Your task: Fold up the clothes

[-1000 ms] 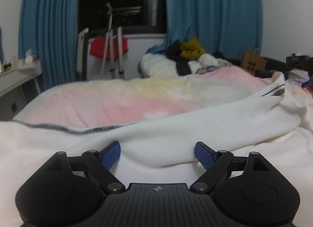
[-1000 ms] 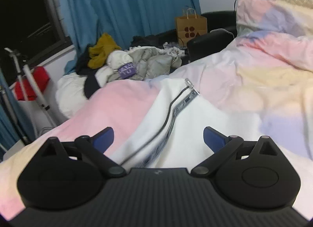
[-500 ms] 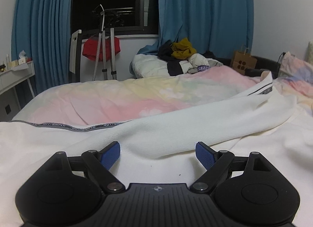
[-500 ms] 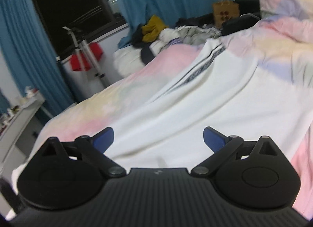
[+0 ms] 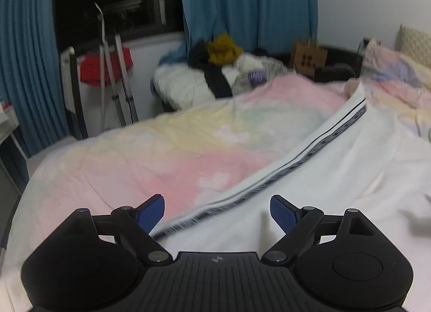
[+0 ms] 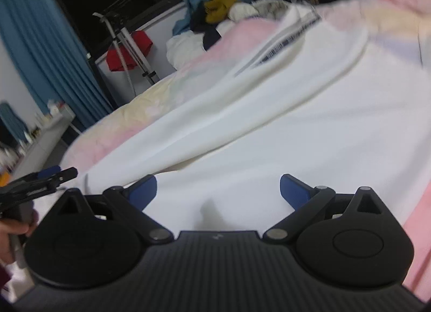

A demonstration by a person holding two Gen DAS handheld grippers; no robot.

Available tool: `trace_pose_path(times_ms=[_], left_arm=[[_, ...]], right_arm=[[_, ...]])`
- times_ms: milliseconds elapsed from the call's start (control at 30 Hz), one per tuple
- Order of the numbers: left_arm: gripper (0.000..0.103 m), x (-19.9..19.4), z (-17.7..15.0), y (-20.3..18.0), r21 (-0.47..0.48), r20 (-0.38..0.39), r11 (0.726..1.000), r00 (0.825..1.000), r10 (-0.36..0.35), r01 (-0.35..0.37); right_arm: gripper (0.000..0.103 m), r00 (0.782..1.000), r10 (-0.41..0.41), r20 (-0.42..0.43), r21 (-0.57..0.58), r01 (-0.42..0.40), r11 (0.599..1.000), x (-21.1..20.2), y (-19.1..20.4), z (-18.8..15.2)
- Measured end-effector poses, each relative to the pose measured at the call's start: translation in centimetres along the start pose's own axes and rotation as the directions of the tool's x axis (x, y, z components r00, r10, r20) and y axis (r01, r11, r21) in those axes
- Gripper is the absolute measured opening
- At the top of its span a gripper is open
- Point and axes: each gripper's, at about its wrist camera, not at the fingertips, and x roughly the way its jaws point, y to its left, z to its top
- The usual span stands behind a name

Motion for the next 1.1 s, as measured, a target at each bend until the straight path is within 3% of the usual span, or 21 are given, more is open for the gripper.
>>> trace_pose_path(times_ms=[100,200,333,433,500,567,667,833,933,1100], left_arm=[[0.086,3.3,1.6,2.1,-0.033,-0.052,0.999,0.999,-0.015,0.013],[0.082,6.9,2.2,3.2,-0.034,-0.142,0.996,0.986,-0.088,0.084],[0.079,10.3,1.2,2.7,0.011,-0.286,0.983,0.943,-0.17,0.181],[0.078,11.1,0.7,3.0,-0.037,-0.324,0.963,0.908,-0.266,0.268],[0.07,11.2,0.5,2.9,-0.025,-0.332,0.958,0.902,-0.277,0.285],[0.052,10.9,0.3,2.7,-0.004,-0.328,0.956,0.903,-0.277,0.292],[0.009,9.9,0.2,2.5,0.054,-0.295,0.958,0.921,-0.255,0.282],[0.006,7.5,2.1,4.0,0.064,-0.184,0.975,0.963,-0.196,0.21],[0.006,7.1,3.7,5.7,0.017,-0.14,0.994,0.985,-0.102,0.105],[0.011,10.3,2.7,5.9,-0.04,-0.19,0.998,0.981,0.047,-0.056]], right_arm=[[0.1,1.0,-0.001,-0.01,0.067,0.002,0.998,0.7,-1.0,0.1],[0.1,0.999,0.05,0.007,0.083,-0.05,0.995,1.3,-1.0,0.5],[0.1,0.997,0.07,-0.017,0.092,-0.068,0.993,2.7,-0.7,0.8],[0.1,0.997,0.074,-0.034,0.107,-0.07,0.992,3.7,-0.8,0.9],[0.1,0.997,0.069,-0.043,0.115,-0.063,0.991,4.3,-0.9,0.9],[0.1,0.997,0.064,-0.051,0.124,-0.057,0.991,4.8,-1.0,1.0],[0.1,0.996,0.059,-0.064,0.139,-0.05,0.989,5.5,-1.2,0.9],[0.1,0.996,0.057,-0.073,0.123,-0.048,0.991,5.4,-0.6,0.7],[0.1,0.996,0.058,-0.074,0.119,-0.049,0.992,5.4,-0.5,0.6],[0.1,0.996,0.047,-0.077,0.11,-0.039,0.993,5.6,-0.5,0.7]])
